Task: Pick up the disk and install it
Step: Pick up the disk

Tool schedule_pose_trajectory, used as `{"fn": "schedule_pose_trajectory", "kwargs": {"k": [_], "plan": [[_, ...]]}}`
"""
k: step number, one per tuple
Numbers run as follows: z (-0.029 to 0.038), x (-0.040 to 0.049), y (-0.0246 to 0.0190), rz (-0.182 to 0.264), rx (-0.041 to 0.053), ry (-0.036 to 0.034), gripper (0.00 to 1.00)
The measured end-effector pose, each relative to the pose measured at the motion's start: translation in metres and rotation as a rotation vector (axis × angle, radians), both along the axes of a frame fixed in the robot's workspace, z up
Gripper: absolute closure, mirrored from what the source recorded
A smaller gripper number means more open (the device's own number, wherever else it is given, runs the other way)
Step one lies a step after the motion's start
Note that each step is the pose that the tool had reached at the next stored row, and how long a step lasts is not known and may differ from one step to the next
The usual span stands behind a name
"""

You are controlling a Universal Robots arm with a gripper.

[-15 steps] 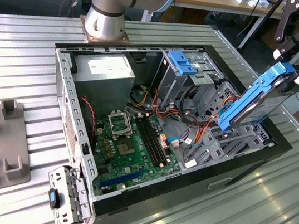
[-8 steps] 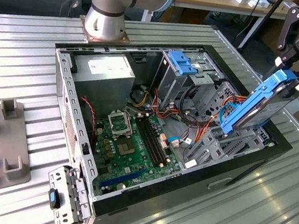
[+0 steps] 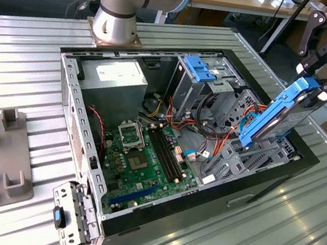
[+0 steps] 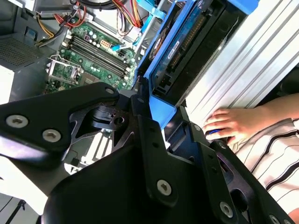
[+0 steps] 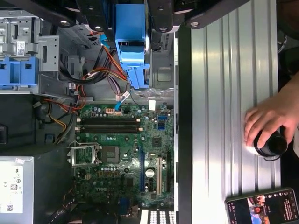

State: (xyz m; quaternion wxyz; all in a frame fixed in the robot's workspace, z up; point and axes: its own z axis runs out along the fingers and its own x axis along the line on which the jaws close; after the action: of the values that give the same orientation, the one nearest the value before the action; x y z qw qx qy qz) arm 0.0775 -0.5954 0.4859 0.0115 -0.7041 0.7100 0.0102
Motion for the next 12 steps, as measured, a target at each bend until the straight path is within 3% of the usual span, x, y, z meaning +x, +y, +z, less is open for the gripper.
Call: {"fn": "schedule_pose_trajectory", "kwargs": {"k": [3,6,9,12], "plan": [[-0.0051,0.0041,0.0001,0.000,0.0001,0.0000,0.63],[-0.0054,0.0042,0.0000,0.000,0.0000,0.0000,0.63],[-0.0119,0.0042,0.0001,0.000,0.0008,0.0000,0.63],[-0.0134,0.0034,0.0001,0.000,0.0009,-0.0001,0.63]]}}
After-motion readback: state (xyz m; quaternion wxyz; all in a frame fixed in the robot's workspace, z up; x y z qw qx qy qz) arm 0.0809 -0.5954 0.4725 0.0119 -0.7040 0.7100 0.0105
